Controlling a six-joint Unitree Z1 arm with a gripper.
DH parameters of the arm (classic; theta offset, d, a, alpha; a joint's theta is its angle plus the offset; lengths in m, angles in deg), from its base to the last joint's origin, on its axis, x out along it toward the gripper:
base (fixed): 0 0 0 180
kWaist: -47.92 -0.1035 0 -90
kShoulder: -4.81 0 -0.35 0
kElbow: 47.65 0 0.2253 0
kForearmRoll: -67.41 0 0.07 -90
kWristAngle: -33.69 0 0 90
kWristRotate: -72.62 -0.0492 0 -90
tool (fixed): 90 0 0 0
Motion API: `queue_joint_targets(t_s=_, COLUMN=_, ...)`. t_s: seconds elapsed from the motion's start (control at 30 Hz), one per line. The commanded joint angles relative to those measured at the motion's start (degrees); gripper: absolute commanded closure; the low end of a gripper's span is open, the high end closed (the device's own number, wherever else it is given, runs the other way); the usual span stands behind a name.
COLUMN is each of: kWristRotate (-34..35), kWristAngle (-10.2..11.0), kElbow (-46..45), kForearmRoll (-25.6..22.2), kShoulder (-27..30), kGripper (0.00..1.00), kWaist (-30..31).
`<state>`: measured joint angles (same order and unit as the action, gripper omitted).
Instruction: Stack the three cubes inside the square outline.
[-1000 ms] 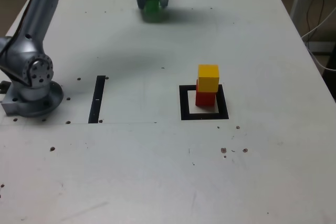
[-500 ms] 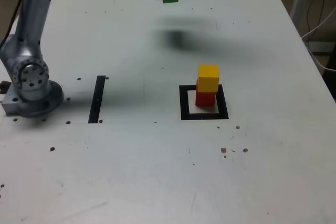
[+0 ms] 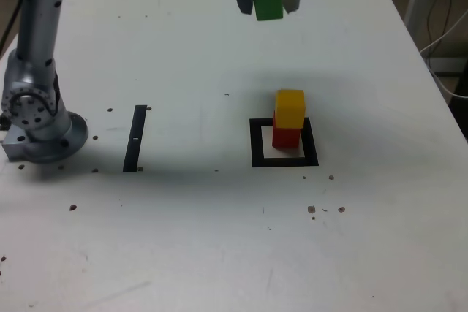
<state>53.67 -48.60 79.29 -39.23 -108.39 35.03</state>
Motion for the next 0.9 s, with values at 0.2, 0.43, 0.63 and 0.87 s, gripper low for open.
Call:
queue_joint_targets(t_s=0.2, kWristRotate=7.4, kWristAngle=-0.2, kElbow=0.8, kForearmRoll=-0.8, kShoulder=0.0, kGripper=0.81, kWaist=7.5)
queue_joint_targets(t_s=0.43, kWristRotate=11.8, kWristAngle=-1.7, kElbow=2.1, kForearmRoll=-0.9, kShoulder=-1.7, kGripper=0.84, kWaist=12.2)
queue_joint_targets(t_s=0.63, kWristRotate=14.7, kWristAngle=-2.5, kElbow=2.4, kForearmRoll=-1.1, kShoulder=-3.3, kGripper=0.84, kWaist=14.5)
queue_joint_targets(t_s=0.87, kWristRotate=16.2, kWristAngle=-3.2, kElbow=0.9, kForearmRoll=-1.4, kShoulder=-4.0, kGripper=0.84, kWaist=14.8)
